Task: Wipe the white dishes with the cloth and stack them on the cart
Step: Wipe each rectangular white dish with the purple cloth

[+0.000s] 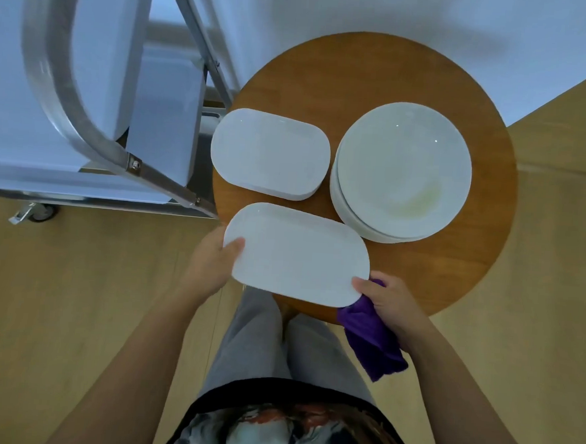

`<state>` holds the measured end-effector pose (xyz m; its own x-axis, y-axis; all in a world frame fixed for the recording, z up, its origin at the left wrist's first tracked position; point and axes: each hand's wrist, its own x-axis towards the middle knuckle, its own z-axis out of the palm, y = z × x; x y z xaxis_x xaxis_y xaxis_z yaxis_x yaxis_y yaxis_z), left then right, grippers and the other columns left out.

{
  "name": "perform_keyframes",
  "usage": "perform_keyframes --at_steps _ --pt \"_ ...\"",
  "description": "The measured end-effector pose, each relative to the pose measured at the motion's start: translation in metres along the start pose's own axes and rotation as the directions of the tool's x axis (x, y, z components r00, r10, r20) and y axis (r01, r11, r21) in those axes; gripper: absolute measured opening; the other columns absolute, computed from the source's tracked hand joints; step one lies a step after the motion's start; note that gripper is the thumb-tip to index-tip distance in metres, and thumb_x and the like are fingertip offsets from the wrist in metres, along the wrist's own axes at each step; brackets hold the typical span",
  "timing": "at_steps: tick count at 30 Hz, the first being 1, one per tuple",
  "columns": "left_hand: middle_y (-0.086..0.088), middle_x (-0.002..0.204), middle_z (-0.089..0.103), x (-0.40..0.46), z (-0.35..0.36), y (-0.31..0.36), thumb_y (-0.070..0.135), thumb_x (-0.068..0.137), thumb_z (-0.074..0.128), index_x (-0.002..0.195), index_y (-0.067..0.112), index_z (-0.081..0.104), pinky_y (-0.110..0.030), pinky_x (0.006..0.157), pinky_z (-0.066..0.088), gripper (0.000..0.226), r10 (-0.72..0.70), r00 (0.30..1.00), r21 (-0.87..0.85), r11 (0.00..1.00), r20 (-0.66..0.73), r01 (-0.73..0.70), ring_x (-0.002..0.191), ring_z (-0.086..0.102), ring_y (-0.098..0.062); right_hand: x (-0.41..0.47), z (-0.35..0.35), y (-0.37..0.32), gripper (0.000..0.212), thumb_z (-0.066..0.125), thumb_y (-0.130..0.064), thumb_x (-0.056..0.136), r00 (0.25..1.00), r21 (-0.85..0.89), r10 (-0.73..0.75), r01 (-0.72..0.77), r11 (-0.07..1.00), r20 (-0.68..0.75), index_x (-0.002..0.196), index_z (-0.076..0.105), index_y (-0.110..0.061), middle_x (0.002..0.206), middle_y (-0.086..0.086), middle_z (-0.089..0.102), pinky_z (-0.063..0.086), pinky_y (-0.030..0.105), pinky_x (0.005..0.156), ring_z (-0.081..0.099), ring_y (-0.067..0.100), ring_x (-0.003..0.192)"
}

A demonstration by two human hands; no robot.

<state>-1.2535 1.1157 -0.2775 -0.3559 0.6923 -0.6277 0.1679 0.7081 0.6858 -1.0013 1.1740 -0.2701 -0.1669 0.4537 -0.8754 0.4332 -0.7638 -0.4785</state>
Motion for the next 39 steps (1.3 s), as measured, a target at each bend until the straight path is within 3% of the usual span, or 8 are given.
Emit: perform_keyframes --at_steps 5,9,16,22,28,34,36,39 --pt "-0.011 0.102 0.062 0.014 0.011 -0.025 0.032 0.100 0.043 0.115 0.004 0.057 -0.027 0.067 0.047 0.034 -0.014 0.998 0.412 0.910 -0.065 0.040 0.088 0.058 -0.022 0.033 0.003 0.004 0.026 0.054 -0.029 0.092 0.992 -0.414 -0.057 0.007 0.910 -0.110 0.073 0.058 -0.012 0.078 0.011 0.062 0.044 0.028 0.062 0.057 0.019 0.070" --pt "-0.022 0.103 0.062 0.032 0.015 -0.038 0.032 0.102 0.038 0.108 -0.003 0.060 -0.046 0.087 0.051 0.041 -0.103 0.994 0.464 0.878 -0.048 0.113 0.098 0.060 -0.034 0.058 0.007 0.005 0.034 0.050 -0.033 0.093 0.989 -0.626 -0.090 -0.004 0.780 -0.119 0.062 0.048 -0.018 0.063 0.001 0.052 0.039 0.027 0.056 0.051 0.016 0.061" --pt "-0.020 0.125 0.045 0.053 0.027 -0.047 0.036 0.103 0.026 0.134 0.010 0.041 -0.030 0.077 0.038 0.043 -0.091 0.991 0.600 0.790 -0.096 0.130 0.093 0.043 -0.019 0.079 0.011 0.006 0.030 0.044 -0.037 0.093 0.984 -0.778 -0.082 -0.072 0.625 -0.156 0.069 0.047 -0.020 0.068 -0.001 0.053 0.037 0.026 0.051 0.052 0.015 0.064" --pt "-0.016 0.128 0.046 0.057 0.029 -0.054 0.040 0.102 0.028 0.149 0.018 0.015 -0.038 0.084 0.050 0.053 -0.085 0.992 0.627 0.769 -0.096 0.126 0.107 0.054 -0.029 0.084 0.019 0.012 0.033 0.041 -0.038 0.095 0.984 -0.770 -0.069 -0.084 0.633 -0.164 0.071 0.049 -0.016 0.070 0.001 0.055 0.042 0.029 0.058 0.056 0.018 0.069" --pt "-0.014 0.115 0.055 0.065 0.012 -0.040 0.035 0.100 0.036 0.125 0.012 0.049 -0.036 0.080 0.047 0.036 0.031 0.975 0.427 0.902 -0.219 0.067 0.102 0.056 -0.026 0.066 0.022 -0.012 0.031 0.048 -0.037 0.088 0.963 -0.748 -0.131 -0.095 0.657 -0.237 0.066 0.048 -0.015 0.061 0.001 0.051 0.035 0.025 0.047 0.051 0.015 0.056" --pt "-0.008 0.125 0.058 0.088 -0.017 -0.003 0.038 0.098 0.045 0.133 0.011 0.047 -0.036 0.090 0.051 0.044 0.048 0.938 0.252 0.967 -0.345 0.043 0.106 0.058 -0.019 0.047 0.057 -0.048 0.009 0.061 -0.033 0.086 0.920 -0.474 -0.361 0.251 0.844 -0.156 0.082 0.055 -0.028 0.080 -0.014 0.056 0.042 0.017 0.056 0.053 0.009 0.075" --pt "-0.009 0.122 0.059 0.099 -0.024 0.007 0.038 0.098 0.047 0.133 0.009 0.046 -0.029 0.082 0.049 0.046 0.046 0.931 0.227 0.973 -0.363 0.040 0.100 0.057 -0.016 0.043 0.069 -0.060 0.015 0.068 -0.031 0.082 0.896 -0.326 -0.414 0.347 0.879 -0.164 0.081 0.053 -0.034 0.082 -0.019 0.055 0.041 0.010 0.052 0.054 0.008 0.078" --pt "-0.011 0.126 0.056 0.117 -0.031 0.019 0.041 0.097 0.046 0.133 0.010 0.045 -0.033 0.087 0.047 0.047 0.022 0.934 0.246 0.967 -0.356 0.071 0.107 0.057 -0.023 0.045 0.084 -0.080 0.028 0.074 -0.031 0.076 0.869 -0.229 -0.456 0.412 0.882 -0.192 0.085 0.049 -0.038 0.085 -0.025 0.051 0.042 0.008 0.052 0.053 0.006 0.081"
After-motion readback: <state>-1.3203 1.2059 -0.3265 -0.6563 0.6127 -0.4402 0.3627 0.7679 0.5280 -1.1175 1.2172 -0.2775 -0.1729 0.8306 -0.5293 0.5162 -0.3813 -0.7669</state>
